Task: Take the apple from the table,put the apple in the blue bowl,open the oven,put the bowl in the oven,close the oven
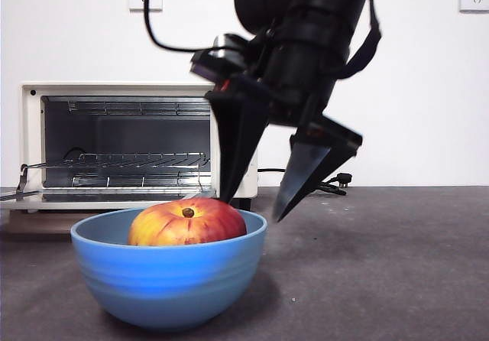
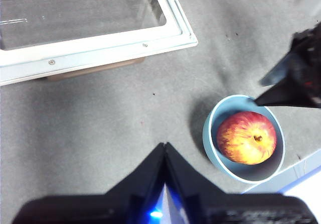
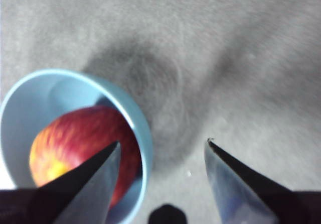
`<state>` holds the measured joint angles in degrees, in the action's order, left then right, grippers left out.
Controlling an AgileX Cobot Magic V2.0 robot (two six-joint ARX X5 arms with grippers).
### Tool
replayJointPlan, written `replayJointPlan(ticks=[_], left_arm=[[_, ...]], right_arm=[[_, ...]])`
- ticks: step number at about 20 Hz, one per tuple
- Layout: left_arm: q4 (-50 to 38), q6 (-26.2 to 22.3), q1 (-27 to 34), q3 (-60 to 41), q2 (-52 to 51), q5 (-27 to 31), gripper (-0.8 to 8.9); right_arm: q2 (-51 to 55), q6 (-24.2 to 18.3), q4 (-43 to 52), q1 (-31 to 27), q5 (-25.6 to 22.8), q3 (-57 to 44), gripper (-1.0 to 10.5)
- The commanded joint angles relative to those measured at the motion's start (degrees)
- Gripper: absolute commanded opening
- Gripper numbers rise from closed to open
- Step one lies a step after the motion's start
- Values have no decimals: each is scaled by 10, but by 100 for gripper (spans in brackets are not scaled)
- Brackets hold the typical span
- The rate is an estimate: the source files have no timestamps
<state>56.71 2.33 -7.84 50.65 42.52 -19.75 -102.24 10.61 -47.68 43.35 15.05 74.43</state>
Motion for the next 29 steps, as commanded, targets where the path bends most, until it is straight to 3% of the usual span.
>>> replayJointPlan(ticks=[1,3,5,6,16,23,29], left_arm=[[5,-4,-1,-3,-5,-2,-5],[10,-4,-1,-3,-6,-2,-5],[10,-4,-1,-3,-5,-2,-5],[9,-4,-1,-3,-5,-2,-5],[16,-4,-1,-3,-10,-2,-5],[26,-4,-1,3,-12,-2,-5],[39,-4,-1,17,-12,-2,-5]], right_arm=[[-21,4,11,7,3,-5,283],[-26,13,16,10,2,-5,254],[-26,14,22,16,-4,-5,57],[-26,14,26,17,-4,-5,23],[-22,59,23,28,-16,29,-12],[-30,80,23,28,-96,172,-12],[-177,108,-25,27,-104,410,-12]])
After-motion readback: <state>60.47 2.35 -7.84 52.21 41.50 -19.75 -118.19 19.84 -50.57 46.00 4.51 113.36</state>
